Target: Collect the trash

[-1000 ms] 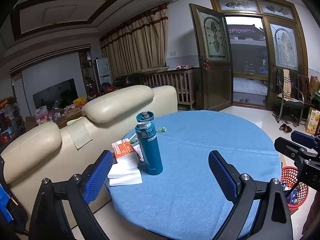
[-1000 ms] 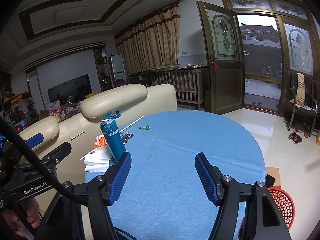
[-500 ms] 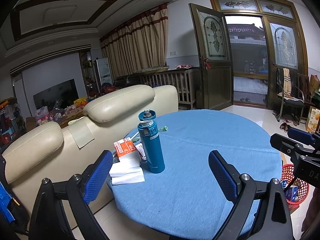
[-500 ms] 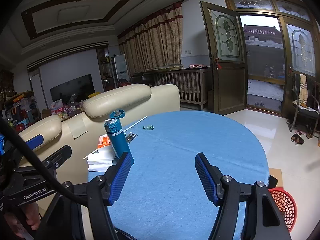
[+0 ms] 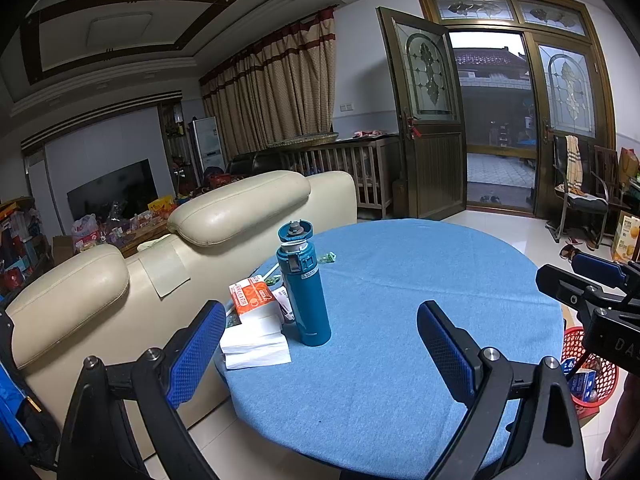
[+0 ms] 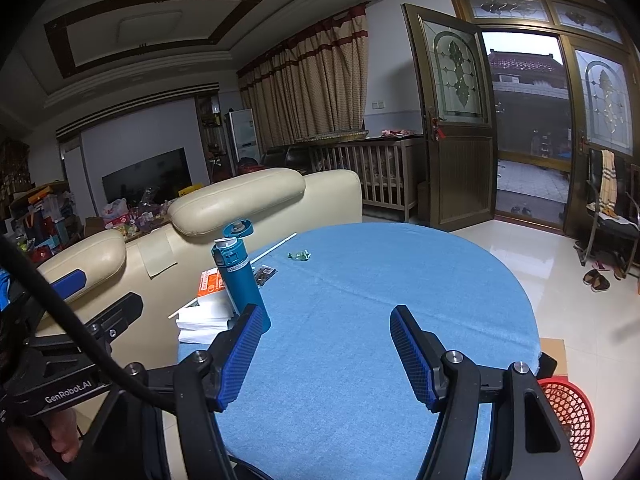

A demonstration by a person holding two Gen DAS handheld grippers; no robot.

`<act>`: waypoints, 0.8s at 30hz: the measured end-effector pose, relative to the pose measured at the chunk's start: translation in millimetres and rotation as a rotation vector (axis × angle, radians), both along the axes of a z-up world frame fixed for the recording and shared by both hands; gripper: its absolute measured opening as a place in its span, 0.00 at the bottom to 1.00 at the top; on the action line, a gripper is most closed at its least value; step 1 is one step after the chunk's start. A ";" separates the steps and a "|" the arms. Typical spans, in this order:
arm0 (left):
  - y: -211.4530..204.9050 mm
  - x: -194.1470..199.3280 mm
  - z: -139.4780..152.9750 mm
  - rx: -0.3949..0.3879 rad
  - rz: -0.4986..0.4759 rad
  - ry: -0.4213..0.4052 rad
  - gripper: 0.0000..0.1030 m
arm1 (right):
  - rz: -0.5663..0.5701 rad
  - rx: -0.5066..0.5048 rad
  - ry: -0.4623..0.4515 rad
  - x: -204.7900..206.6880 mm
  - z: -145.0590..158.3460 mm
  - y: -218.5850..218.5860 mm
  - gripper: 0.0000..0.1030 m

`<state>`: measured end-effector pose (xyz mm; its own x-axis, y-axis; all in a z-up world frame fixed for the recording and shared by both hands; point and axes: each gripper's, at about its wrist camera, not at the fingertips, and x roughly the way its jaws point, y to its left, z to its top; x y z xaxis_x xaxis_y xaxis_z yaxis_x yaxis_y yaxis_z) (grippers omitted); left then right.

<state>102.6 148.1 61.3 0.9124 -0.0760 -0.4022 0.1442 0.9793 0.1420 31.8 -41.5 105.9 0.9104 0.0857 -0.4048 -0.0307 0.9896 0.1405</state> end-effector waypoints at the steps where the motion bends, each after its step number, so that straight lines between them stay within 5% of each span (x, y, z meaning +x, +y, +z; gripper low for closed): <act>1: 0.3 -0.8 0.4 0.001 0.001 -0.001 0.94 | 0.000 0.001 -0.001 0.0 0.0 0.0 0.68; 24: -7.6 -5.5 -0.6 0.012 -0.015 0.012 0.94 | -0.004 0.005 -0.002 -1.4 -0.4 -1.9 0.68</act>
<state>97.1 140.6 60.8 0.9063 -0.0850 -0.4140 0.1609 0.9752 0.1521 30.4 -43.4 105.5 0.9114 0.0840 -0.4029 -0.0268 0.9890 0.1455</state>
